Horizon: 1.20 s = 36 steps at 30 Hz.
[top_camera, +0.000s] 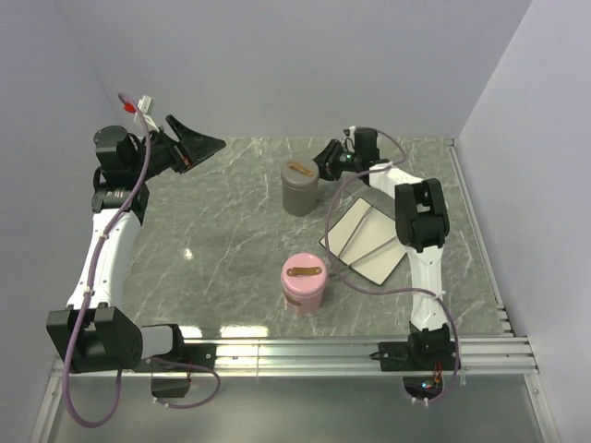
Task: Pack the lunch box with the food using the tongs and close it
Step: Move the packing box to the center of the board.
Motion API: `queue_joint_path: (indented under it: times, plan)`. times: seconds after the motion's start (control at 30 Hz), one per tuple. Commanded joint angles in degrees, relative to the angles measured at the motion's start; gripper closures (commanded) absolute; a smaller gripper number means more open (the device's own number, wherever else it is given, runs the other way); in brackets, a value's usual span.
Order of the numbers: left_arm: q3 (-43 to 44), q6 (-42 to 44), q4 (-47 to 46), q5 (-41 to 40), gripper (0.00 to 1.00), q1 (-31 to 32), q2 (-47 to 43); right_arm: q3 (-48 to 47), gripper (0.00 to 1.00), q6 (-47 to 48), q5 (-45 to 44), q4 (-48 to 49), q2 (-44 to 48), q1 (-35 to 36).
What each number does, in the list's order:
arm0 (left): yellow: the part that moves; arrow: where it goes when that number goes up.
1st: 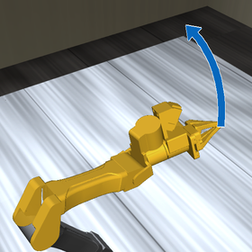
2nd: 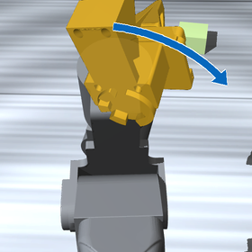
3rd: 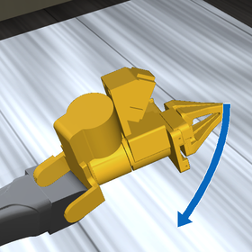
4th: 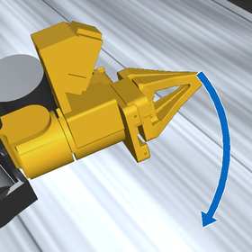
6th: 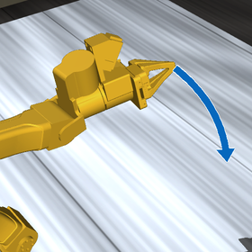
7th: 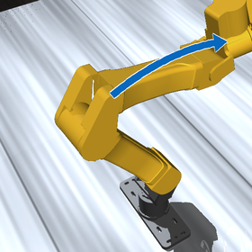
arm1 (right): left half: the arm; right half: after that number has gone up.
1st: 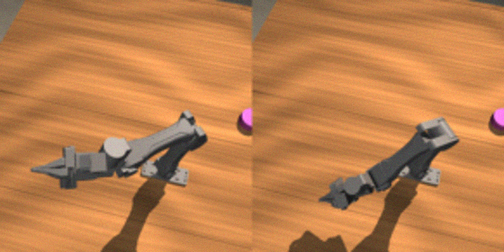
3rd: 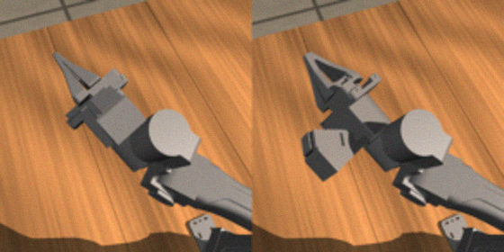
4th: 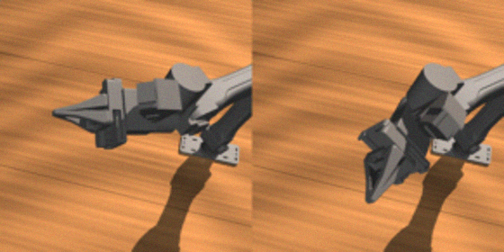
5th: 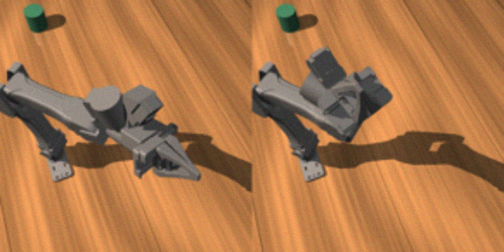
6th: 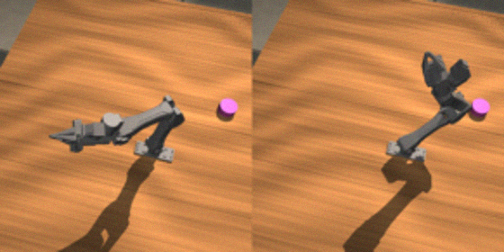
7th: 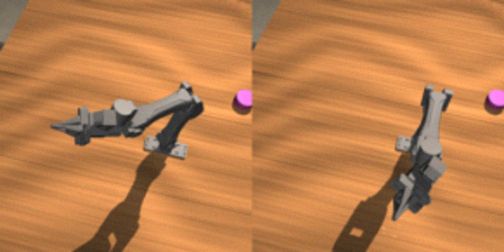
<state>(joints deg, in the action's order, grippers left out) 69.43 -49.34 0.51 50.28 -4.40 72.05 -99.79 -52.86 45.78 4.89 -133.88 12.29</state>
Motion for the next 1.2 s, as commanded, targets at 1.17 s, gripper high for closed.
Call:
queue_joint_path:
  times: [1.17]
  plan:
    - [-3.0, 0.0, -3.7, 3.9, 0.01, -3.6, -4.0, 12.7, 0.59, -0.1, 12.1, 6.0, 4.0, 26.1]
